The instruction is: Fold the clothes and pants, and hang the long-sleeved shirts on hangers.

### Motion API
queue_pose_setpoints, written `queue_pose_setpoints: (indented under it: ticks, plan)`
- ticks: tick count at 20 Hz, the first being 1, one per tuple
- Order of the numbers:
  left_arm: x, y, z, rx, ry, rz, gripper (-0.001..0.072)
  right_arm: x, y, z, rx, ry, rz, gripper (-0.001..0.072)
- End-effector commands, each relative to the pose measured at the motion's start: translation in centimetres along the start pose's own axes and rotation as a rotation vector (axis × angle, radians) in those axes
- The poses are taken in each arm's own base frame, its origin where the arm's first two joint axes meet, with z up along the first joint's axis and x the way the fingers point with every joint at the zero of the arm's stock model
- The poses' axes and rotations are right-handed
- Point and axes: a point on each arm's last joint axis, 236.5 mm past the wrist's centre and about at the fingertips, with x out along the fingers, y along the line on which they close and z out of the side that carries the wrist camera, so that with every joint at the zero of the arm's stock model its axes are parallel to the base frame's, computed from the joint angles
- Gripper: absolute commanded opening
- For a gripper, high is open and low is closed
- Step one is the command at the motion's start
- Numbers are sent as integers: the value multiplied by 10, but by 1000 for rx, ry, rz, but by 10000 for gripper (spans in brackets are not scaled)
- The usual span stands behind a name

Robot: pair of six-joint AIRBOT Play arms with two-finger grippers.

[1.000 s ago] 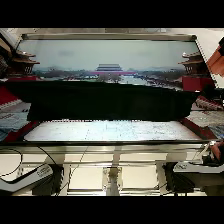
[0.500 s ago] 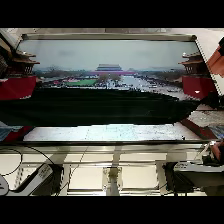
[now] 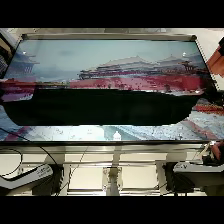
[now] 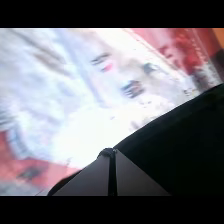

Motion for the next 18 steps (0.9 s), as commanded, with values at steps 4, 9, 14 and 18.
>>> queue_pose_setpoints:
  ticks: [4,9,14,18]
  plan:
    - [41,-66,-3,16,-56,-117,21,21,-10,36,131,-138,-94,17]
    - [54,-105,-2,2,-100,-219,21,58,-6,38,192,-128,-87,17]
    - [60,-131,0,-18,-134,-289,21,74,-8,51,234,-184,-96,18]
    - [73,-138,-10,-10,-118,-293,22,81,-12,50,239,-178,-101,18]
